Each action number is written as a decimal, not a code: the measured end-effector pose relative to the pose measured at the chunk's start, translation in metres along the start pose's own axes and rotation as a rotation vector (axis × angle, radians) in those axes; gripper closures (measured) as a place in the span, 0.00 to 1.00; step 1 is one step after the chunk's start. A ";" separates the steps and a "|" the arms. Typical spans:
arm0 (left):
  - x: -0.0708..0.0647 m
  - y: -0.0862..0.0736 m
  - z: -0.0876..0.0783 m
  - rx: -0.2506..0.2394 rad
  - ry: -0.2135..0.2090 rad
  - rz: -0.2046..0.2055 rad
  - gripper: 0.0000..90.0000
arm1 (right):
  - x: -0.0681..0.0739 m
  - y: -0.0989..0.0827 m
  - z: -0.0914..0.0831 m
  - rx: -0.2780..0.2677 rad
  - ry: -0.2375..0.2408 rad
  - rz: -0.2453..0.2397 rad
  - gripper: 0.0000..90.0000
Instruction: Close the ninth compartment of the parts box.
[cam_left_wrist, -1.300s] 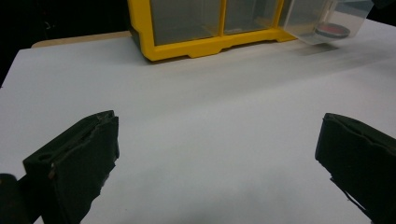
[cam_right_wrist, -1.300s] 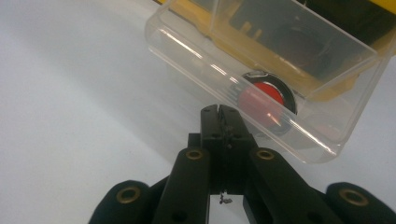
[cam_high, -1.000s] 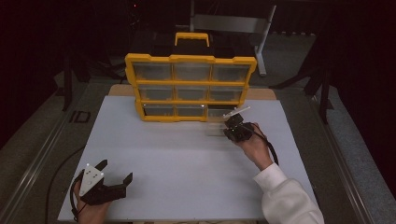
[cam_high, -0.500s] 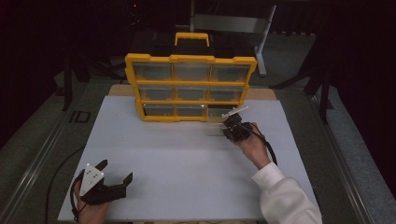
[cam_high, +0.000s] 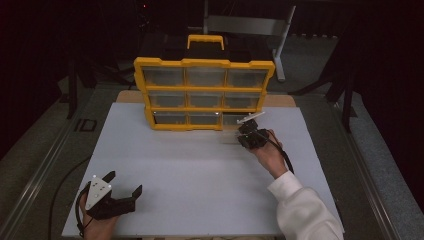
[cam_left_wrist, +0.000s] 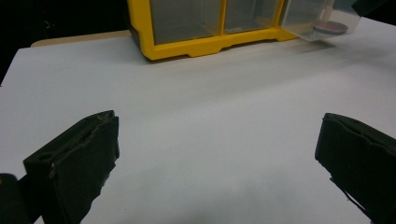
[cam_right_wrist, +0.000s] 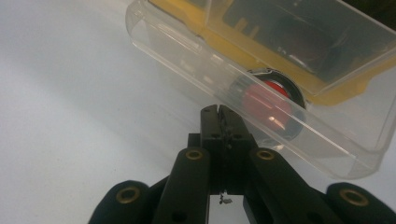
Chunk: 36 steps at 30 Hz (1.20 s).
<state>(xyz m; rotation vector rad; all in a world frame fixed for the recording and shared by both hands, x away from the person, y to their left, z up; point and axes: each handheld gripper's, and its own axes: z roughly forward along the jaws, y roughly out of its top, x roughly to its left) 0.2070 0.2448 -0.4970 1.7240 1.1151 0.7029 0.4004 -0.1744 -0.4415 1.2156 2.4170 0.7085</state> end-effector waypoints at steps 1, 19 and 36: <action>0.000 0.000 0.000 0.001 -0.001 0.001 0.00 | 0.000 0.001 0.000 -0.001 0.000 0.000 1.00; 0.001 0.000 -0.001 0.000 0.001 0.000 0.00 | -0.005 0.005 0.006 -0.007 -0.024 0.025 1.00; 0.001 0.000 -0.001 0.001 0.004 0.000 0.00 | -0.007 0.008 0.009 -0.018 -0.035 0.051 1.00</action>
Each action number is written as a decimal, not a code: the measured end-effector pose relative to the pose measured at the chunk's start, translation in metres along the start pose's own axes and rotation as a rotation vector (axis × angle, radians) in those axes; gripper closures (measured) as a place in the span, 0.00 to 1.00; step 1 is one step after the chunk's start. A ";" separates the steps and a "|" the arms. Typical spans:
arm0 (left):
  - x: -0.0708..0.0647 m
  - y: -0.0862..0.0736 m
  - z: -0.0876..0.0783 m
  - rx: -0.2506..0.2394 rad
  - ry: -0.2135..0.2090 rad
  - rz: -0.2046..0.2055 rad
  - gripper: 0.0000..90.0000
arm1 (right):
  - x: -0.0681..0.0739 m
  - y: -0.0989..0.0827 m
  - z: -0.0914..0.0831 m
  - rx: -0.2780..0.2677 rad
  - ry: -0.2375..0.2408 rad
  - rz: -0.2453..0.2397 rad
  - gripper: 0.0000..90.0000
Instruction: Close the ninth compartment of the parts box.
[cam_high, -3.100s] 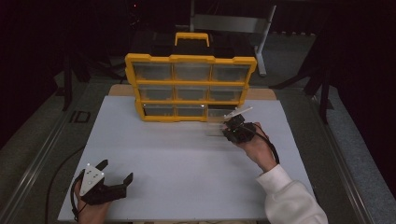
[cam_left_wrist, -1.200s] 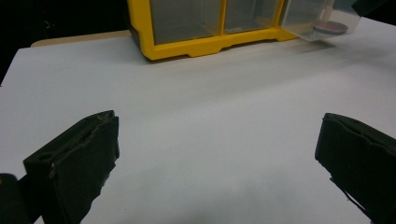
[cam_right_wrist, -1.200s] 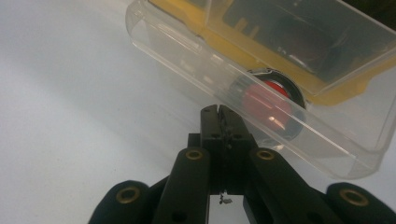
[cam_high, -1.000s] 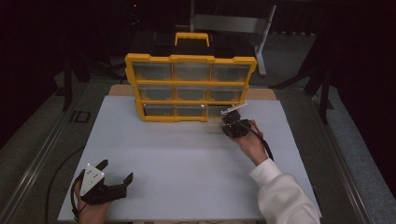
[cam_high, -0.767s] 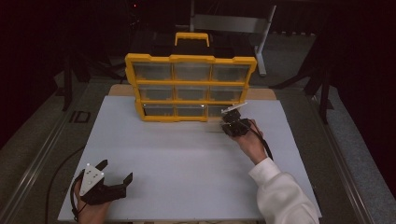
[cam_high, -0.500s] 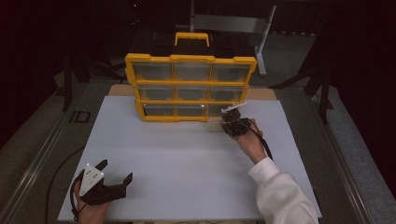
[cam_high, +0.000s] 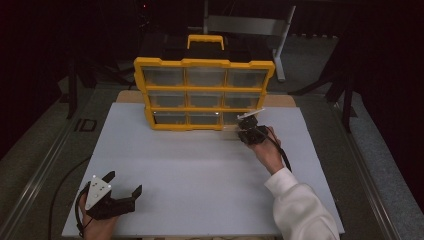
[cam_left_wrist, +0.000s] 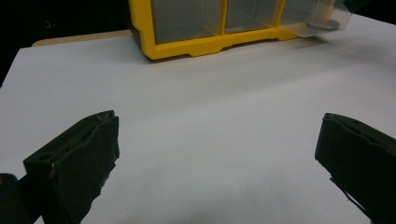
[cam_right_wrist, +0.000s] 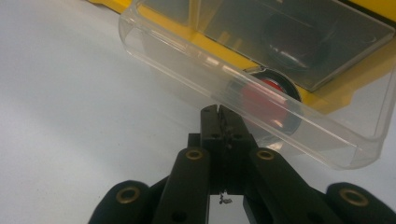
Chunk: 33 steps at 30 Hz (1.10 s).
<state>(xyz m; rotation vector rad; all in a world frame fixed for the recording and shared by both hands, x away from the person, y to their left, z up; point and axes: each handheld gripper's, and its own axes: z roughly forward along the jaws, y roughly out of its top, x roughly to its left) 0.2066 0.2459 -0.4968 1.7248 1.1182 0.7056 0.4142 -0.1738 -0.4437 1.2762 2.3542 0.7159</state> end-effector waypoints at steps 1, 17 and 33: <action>0.000 0.000 0.000 0.000 0.000 0.000 0.00 | 0.000 0.000 0.001 -0.005 0.000 0.000 1.00; 0.000 0.000 0.000 0.000 0.000 0.000 0.00 | -0.004 0.004 0.003 -0.023 -0.010 0.028 1.00; 0.000 0.000 0.001 0.002 -0.002 0.002 0.00 | -0.007 0.010 0.007 -0.020 -0.018 0.044 1.00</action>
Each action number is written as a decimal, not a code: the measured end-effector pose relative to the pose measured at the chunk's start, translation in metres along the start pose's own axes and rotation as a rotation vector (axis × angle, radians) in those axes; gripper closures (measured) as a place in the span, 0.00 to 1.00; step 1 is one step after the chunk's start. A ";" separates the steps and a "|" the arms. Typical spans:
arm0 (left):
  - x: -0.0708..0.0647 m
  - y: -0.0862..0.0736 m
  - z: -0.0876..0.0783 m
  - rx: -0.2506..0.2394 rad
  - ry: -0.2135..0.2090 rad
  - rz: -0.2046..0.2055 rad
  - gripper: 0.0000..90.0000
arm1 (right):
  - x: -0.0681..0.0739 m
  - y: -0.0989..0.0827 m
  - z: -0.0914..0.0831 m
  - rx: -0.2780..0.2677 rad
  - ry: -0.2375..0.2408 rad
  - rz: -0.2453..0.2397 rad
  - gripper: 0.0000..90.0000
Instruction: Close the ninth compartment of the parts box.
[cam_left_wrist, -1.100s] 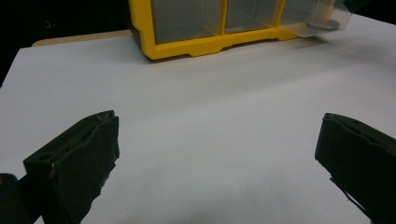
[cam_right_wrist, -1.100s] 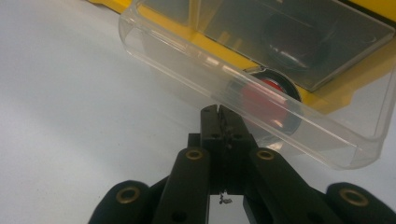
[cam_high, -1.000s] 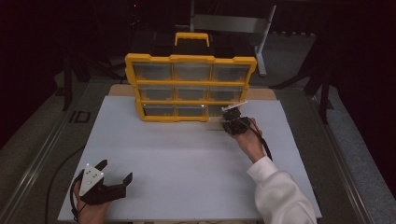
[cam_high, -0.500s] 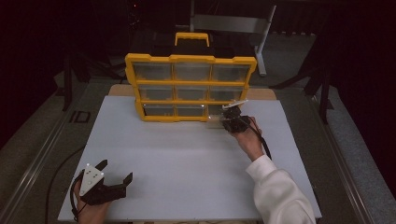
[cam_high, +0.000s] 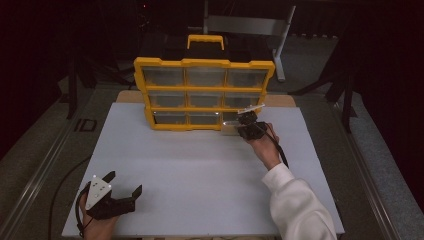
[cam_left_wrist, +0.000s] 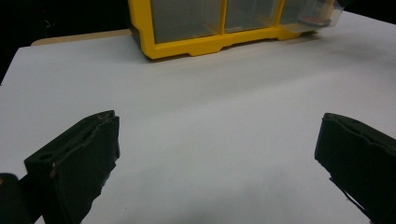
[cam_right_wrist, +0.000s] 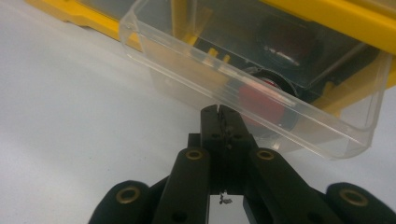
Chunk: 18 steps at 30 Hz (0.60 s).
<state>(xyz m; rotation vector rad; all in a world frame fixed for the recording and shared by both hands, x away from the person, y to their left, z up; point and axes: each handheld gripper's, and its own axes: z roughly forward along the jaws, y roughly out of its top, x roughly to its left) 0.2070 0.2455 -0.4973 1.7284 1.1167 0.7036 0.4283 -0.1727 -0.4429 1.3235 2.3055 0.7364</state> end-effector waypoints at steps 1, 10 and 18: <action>0.000 0.000 0.000 0.000 0.000 0.000 0.00 | 0.000 0.000 0.000 0.001 -0.001 0.003 1.00; 0.000 -0.001 0.000 0.003 0.001 -0.004 0.00 | -0.004 0.001 0.004 0.010 -0.006 0.018 1.00; 0.001 -0.001 0.000 0.001 0.004 -0.004 0.00 | -0.006 0.001 0.006 0.008 -0.010 0.028 1.00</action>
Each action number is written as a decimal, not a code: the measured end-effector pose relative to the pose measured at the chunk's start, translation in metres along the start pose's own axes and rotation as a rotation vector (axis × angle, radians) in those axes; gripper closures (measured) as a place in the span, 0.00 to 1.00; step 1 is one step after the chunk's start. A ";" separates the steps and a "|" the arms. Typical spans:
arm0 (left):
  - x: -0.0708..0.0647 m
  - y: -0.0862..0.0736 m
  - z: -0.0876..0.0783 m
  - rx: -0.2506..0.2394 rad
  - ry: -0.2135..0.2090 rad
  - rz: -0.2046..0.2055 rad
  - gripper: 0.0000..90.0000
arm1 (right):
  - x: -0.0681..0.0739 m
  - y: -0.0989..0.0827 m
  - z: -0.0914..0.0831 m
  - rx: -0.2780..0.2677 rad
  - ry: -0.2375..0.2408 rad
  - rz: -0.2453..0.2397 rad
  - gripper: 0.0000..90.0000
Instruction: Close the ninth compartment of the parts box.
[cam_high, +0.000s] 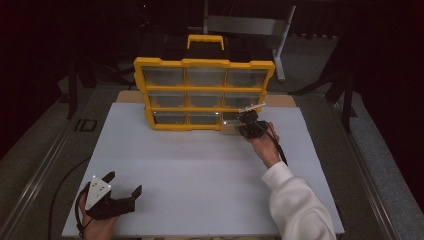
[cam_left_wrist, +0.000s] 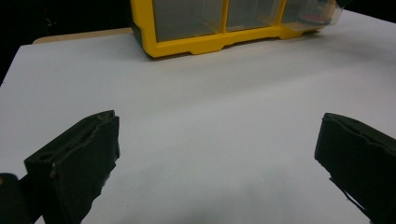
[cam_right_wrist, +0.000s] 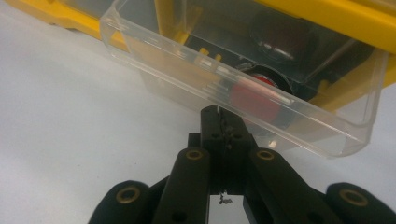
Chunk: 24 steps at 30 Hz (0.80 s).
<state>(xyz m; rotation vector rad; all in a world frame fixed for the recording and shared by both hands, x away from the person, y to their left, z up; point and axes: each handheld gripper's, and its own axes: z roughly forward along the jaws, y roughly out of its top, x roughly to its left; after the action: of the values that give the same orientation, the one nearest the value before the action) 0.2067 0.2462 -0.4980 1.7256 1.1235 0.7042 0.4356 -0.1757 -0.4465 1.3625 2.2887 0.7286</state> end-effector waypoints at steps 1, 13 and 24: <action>0.000 0.000 0.000 0.000 0.000 0.000 0.00 | 0.000 0.000 0.000 0.000 0.000 0.001 1.00; 0.000 -0.001 -0.001 0.003 0.004 -0.001 0.00 | -0.004 0.001 0.004 -0.001 -0.011 0.020 1.00; -0.001 0.000 -0.001 0.002 0.002 0.000 0.00 | -0.005 0.001 0.008 -0.002 -0.019 0.032 1.00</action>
<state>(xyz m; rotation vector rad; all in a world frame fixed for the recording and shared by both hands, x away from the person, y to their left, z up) 0.2052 0.2463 -0.4978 1.7267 1.1259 0.7051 0.4431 -0.1778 -0.4519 1.4018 2.2561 0.7254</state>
